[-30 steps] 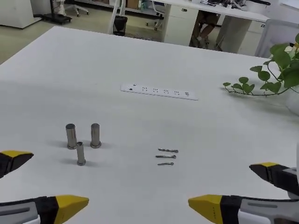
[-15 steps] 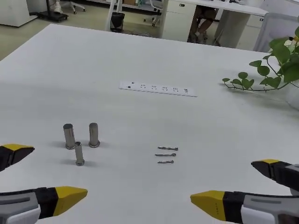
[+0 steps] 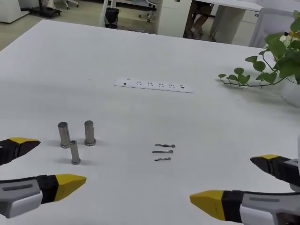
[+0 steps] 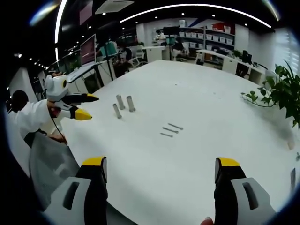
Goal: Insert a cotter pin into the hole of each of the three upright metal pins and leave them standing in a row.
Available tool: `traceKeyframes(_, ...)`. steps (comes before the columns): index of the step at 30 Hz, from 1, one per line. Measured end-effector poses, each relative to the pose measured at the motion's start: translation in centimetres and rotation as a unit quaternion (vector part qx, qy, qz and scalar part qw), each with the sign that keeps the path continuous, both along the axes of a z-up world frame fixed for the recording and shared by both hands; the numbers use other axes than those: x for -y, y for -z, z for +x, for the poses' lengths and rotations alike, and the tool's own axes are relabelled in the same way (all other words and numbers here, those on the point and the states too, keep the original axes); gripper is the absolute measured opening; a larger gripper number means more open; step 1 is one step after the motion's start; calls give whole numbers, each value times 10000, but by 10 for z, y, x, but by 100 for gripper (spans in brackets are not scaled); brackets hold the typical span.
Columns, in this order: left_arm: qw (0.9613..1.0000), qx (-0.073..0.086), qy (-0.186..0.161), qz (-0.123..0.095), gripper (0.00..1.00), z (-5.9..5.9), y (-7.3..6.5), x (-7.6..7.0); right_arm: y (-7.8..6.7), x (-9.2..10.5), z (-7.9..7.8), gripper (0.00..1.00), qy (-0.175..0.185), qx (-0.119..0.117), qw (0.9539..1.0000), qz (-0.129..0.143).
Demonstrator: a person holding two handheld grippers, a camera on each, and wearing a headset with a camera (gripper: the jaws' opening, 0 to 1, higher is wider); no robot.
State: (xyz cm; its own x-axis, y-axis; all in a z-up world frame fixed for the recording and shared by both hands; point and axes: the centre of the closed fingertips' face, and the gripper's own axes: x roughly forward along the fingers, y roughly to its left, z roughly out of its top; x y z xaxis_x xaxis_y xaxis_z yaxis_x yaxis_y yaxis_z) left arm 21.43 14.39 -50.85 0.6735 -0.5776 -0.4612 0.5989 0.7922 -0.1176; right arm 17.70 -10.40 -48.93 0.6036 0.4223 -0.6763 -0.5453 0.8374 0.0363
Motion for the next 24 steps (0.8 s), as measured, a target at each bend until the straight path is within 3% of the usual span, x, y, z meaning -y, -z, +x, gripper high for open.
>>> traceKeyframes(7,9999,103,91,70,55,14,3,0,2,2,-4,94,-41,-70,9999,-103)
traceKeyframes(16,9997,59,181,162,46,33,15,0,1,8,-5,93,87,-79,9998,-141)
traceKeyframes(21,9992,111,270,261,37,42,21,-1,1,10,-5,93,125,-101,9997,-166)
traceKeyframes(24,9982,86,368,457,33,46,29,-2,1,10,-4,93,109,-108,9996,-224)
